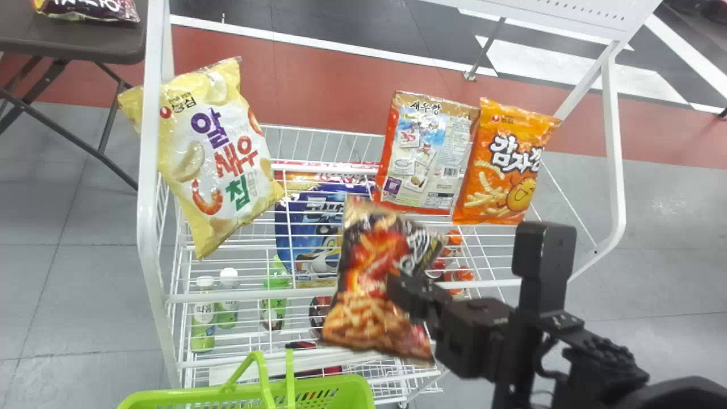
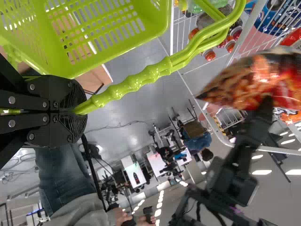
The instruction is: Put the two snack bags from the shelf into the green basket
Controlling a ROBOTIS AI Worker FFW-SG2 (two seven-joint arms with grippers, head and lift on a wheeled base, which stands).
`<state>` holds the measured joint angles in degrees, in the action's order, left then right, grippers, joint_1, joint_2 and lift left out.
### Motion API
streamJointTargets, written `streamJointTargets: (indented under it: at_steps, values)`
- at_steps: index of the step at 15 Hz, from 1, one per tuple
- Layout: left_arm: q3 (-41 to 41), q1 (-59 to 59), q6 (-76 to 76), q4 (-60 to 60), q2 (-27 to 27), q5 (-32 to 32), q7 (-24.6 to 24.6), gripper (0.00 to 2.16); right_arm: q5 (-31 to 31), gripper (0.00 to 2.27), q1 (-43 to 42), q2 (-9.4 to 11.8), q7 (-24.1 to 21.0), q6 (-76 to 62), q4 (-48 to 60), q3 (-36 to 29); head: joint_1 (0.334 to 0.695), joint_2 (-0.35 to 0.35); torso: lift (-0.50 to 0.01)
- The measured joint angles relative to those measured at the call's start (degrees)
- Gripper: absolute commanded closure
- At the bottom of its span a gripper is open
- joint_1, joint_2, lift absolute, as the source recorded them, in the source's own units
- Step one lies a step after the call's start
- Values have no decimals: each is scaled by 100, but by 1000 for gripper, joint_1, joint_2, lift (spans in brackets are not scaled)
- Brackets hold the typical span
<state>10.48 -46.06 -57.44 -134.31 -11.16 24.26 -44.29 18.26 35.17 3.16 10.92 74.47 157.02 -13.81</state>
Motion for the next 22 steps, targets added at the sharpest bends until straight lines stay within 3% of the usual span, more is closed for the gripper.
streamJointTargets:
  at_steps: [3, 9, 16, 22]
  values:
    - [-2, 10, 0, -9, 0, 0, 24, 1814, 53, 2128, 167, 0, 317, 1253, 460, -245, 695, -350, -11]
    - [7, 16, -1, -36, 14, 0, 17, 1814, 26, 2125, 177, 140, 431, 1531, 795, -313, 695, -350, -11]
    - [46, -11, 7, -69, 18, -6, 21, 1814, -248, 2125, 480, 305, 298, 1532, 9, 737, 695, -350, -11]
    - [77, -98, 91, -108, 18, -29, -19, 1814, -979, 2125, 350, 570, -419, 1532, -647, 2666, 695, -350, -11]
